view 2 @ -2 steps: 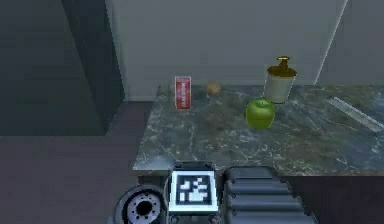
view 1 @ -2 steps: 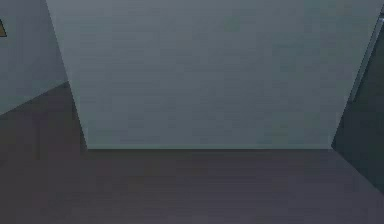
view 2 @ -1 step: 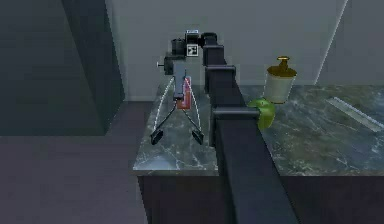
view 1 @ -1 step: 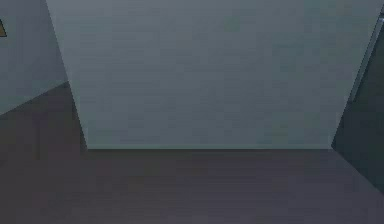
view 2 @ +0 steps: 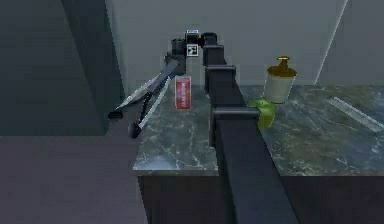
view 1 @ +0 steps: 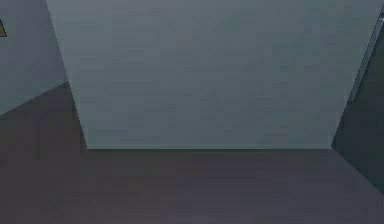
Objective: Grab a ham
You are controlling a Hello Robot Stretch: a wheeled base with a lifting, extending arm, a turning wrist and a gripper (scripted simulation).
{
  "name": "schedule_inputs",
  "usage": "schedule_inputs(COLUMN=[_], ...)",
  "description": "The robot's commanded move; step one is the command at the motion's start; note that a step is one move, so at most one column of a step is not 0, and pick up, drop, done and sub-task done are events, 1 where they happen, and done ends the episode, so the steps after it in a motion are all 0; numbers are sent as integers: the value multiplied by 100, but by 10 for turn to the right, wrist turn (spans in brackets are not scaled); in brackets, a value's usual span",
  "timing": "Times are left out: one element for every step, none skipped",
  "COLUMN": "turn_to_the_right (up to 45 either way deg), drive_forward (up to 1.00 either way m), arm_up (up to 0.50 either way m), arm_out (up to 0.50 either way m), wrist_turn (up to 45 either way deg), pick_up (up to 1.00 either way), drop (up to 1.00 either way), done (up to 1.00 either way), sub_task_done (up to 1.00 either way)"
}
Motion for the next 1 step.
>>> schedule_inputs(turn_to_the_right=[0], drive_forward=[0], arm_up=[0], arm_out=[0], wrist_turn=[450], pick_up=[0], drop=[0], done=[0], sub_task_done=[0])
